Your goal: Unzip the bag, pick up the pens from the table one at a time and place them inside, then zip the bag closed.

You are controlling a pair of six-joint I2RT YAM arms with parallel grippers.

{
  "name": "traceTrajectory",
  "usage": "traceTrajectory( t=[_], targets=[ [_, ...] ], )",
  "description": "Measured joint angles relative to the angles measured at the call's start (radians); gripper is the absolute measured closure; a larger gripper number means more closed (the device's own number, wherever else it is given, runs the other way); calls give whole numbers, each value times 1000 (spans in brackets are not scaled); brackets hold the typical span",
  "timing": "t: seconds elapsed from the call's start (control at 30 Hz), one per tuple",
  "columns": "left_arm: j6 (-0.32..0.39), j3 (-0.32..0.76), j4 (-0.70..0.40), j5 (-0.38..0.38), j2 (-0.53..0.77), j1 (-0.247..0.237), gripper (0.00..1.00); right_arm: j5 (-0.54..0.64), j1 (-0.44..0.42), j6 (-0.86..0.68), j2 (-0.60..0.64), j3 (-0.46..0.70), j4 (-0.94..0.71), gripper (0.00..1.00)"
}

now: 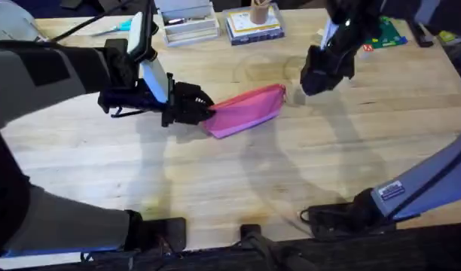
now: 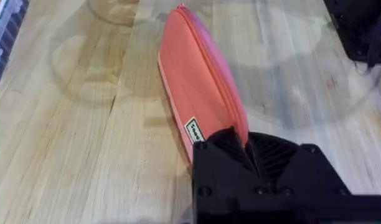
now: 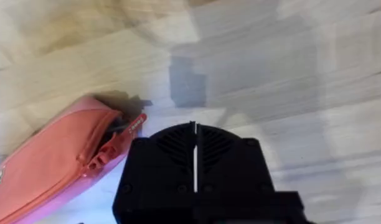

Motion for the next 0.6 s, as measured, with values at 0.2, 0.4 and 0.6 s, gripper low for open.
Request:
traceTrajectory(
  t=[0.2,0.4,0.6],
  targets=[
    [0,0,0,0,0,0,958,3,0,-2,-1,-5,15,968],
    [0,0,0,0,0,0,958,3,25,-53,-57,23,14,968],
    [0,0,0,0,0,0,958,3,164,-192,-270,47,-35,28]
  ],
)
